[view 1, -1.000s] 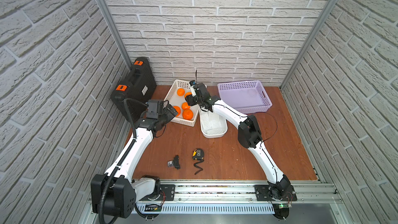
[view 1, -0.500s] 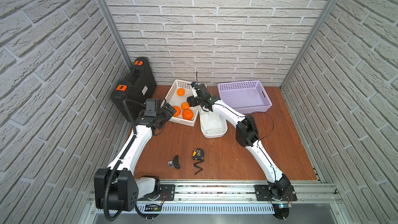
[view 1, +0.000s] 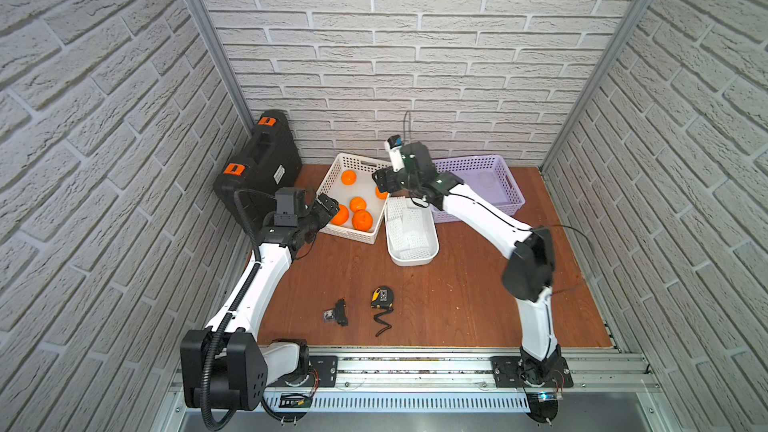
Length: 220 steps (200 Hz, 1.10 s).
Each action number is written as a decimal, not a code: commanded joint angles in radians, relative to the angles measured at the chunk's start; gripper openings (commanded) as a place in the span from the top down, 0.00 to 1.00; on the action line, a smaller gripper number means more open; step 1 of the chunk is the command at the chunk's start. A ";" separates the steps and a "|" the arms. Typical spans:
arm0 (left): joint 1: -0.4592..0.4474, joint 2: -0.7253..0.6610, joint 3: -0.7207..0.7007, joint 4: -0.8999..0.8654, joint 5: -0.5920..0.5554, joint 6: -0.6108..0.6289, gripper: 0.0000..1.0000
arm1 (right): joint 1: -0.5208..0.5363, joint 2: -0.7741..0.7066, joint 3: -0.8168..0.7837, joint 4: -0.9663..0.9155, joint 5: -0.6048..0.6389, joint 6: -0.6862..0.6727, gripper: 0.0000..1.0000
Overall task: Remove foam nets from oranges
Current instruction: Place the orange in the basket, then reset both arms
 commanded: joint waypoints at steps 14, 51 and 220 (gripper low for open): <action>0.005 -0.094 -0.033 0.091 -0.044 0.062 0.02 | -0.078 -0.417 -0.396 0.236 0.085 0.109 0.15; -0.035 -0.185 -0.036 0.030 -0.272 0.152 0.02 | -0.176 -0.783 -0.688 0.118 0.277 0.134 0.09; 0.088 0.059 -0.582 0.881 -0.706 0.638 0.02 | -0.448 -0.829 -1.444 0.539 0.347 -0.261 0.01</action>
